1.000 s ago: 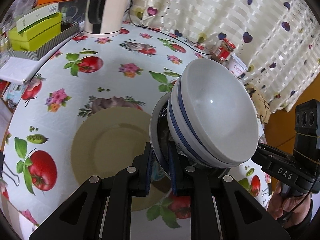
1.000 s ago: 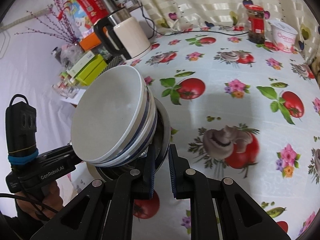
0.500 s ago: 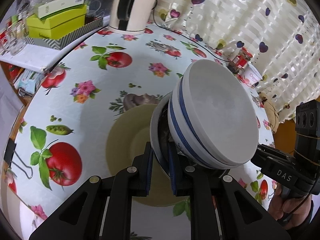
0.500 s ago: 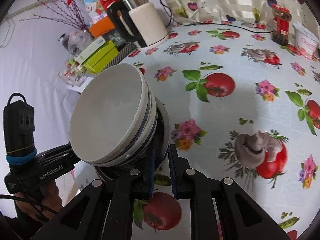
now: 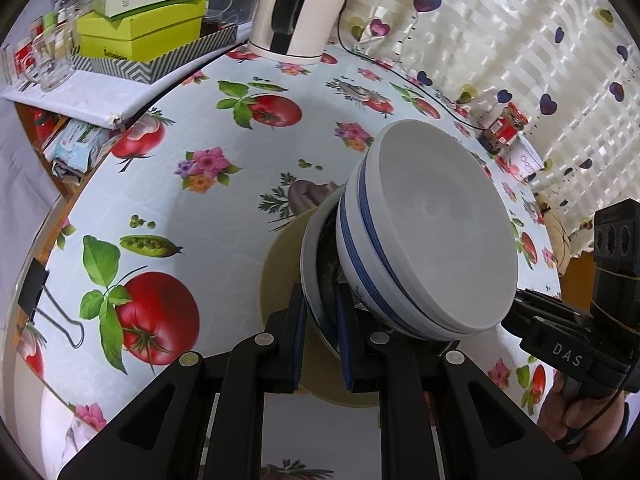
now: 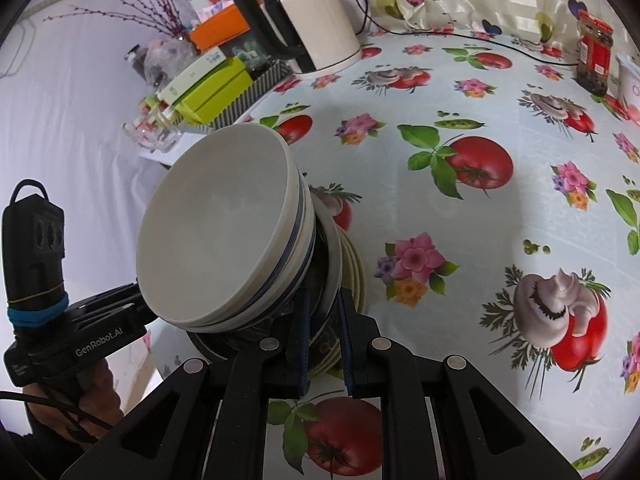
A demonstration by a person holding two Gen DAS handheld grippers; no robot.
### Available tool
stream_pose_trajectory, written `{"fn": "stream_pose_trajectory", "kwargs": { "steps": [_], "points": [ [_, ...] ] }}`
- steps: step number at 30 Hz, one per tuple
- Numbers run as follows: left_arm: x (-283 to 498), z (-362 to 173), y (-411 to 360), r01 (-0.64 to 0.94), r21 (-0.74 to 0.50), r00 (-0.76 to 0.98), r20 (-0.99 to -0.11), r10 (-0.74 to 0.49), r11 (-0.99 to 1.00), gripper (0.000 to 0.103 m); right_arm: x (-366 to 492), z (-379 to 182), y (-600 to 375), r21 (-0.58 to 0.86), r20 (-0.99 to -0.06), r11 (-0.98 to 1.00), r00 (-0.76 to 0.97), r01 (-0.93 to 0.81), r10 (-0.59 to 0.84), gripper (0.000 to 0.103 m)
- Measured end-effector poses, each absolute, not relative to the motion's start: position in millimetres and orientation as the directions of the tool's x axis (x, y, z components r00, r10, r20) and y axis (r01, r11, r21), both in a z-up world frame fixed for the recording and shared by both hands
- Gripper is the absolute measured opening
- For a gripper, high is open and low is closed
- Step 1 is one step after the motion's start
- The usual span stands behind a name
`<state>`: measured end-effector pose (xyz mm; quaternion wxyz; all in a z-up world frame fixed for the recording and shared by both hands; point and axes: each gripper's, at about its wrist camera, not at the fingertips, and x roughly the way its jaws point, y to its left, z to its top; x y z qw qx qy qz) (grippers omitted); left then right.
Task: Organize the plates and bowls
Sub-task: 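Lift and carry the nested bowl stack with the left gripper toward the beige plates, then lower the bowl stack onto the beige plates and open the left gripper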
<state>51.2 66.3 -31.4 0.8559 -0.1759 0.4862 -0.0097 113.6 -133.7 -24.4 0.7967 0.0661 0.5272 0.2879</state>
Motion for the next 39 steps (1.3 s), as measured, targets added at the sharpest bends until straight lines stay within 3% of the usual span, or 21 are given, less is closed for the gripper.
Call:
{"fn": "stream_pose_trajectory", "kwargs": {
  "steps": [15,23,39],
  "points": [
    [49.9,-36.7,74.6,-0.185,-0.332,0.525,-0.829,-0.193,0.925,0.015,119.3,-24.0,-123.3,0.402,-0.810,0.815,0.252,-0.417,0.529,0.016],
    [44.9,-32.1,76.0,-0.191,-0.323,0.541,-0.823,-0.176,0.927,0.018,113.9,-22.0,-128.2,0.367,-0.820,0.830,0.276,-0.420,0.502,0.031],
    [22.1,-15.6,74.2,-0.199,-0.287,0.579,-0.806,-0.124,0.937,0.021,82.7,-4.5,-130.8,0.321,-0.814,0.830,0.315,-0.456,0.488,0.038]
  ]
}}
